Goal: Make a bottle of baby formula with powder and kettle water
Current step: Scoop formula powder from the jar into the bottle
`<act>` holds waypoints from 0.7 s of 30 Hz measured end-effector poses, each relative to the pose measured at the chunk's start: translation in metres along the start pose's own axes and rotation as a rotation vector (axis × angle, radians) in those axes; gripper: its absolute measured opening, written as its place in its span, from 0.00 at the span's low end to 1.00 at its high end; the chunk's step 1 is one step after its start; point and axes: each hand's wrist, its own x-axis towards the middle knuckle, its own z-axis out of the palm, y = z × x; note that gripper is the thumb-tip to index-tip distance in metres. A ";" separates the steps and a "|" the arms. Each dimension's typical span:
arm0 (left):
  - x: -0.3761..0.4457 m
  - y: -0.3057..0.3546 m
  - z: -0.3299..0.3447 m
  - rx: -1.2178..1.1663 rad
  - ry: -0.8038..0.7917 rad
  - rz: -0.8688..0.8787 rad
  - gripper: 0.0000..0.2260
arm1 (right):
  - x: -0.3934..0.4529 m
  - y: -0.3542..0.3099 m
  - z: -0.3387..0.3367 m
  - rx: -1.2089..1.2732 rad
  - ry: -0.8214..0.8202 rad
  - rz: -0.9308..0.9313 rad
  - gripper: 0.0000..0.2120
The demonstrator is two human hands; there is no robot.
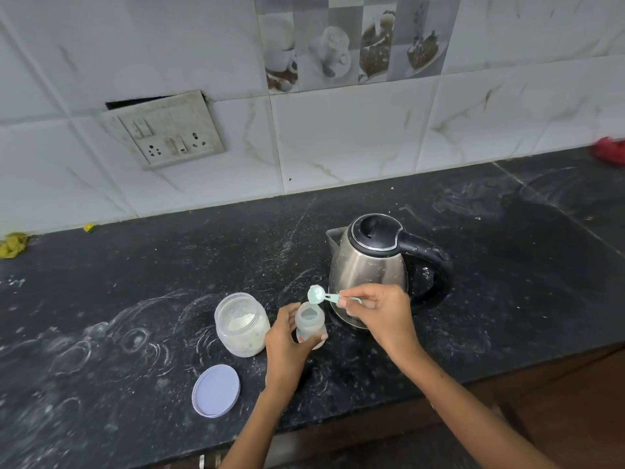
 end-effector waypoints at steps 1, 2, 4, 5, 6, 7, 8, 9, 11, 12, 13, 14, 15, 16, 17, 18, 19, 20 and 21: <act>-0.002 0.000 -0.001 0.002 0.003 0.001 0.31 | -0.002 0.000 0.001 0.067 0.007 0.027 0.06; -0.003 0.001 -0.001 0.013 0.010 0.005 0.33 | -0.004 0.001 0.002 0.124 0.003 0.042 0.06; -0.005 0.006 -0.002 0.034 0.059 0.042 0.32 | -0.005 -0.005 0.003 0.183 -0.009 0.038 0.06; -0.008 0.010 -0.006 0.031 0.093 0.067 0.27 | -0.002 -0.008 0.005 0.195 -0.005 0.028 0.05; -0.012 0.016 -0.014 0.033 0.133 0.087 0.22 | 0.000 -0.010 0.009 0.184 0.000 0.009 0.05; -0.018 0.024 -0.022 0.017 0.160 0.104 0.18 | 0.002 -0.014 0.014 0.156 0.006 -0.011 0.06; -0.021 0.029 -0.022 0.009 0.189 0.107 0.14 | 0.007 -0.016 0.014 0.105 0.008 -0.045 0.06; -0.034 0.023 -0.042 -0.005 0.283 0.073 0.12 | 0.007 -0.020 0.037 0.097 -0.102 -0.070 0.07; -0.049 0.020 -0.064 -0.007 0.381 0.046 0.09 | 0.007 -0.023 0.071 -0.003 -0.223 -0.097 0.06; -0.052 0.018 -0.067 0.006 0.387 0.058 0.09 | 0.009 -0.024 0.080 -0.056 -0.228 -0.102 0.06; -0.052 0.014 -0.069 0.012 0.390 0.048 0.09 | 0.012 -0.023 0.089 -0.086 -0.231 -0.109 0.05; -0.052 0.015 -0.068 0.018 0.386 0.035 0.10 | 0.016 -0.022 0.095 -0.114 -0.223 -0.119 0.04; -0.051 0.018 -0.067 0.023 0.380 0.023 0.10 | 0.020 -0.021 0.099 -0.140 -0.223 -0.131 0.03; -0.051 0.020 -0.066 0.025 0.381 0.023 0.09 | 0.023 -0.021 0.102 -0.172 -0.225 -0.149 0.03; -0.052 0.021 -0.067 0.025 0.382 0.029 0.09 | 0.025 -0.019 0.107 -0.207 -0.225 -0.162 0.03; -0.053 0.018 -0.069 0.023 0.383 0.030 0.09 | 0.026 -0.019 0.113 -0.236 -0.225 -0.168 0.03; -0.055 0.017 -0.071 0.022 0.387 0.032 0.09 | 0.026 -0.018 0.119 -0.248 -0.239 -0.173 0.04; -0.056 0.017 -0.073 0.024 0.393 0.033 0.09 | 0.026 -0.017 0.124 -0.244 -0.264 -0.166 0.06; -0.057 0.016 -0.074 0.024 0.395 0.035 0.09 | 0.027 -0.015 0.128 -0.235 -0.284 -0.153 0.07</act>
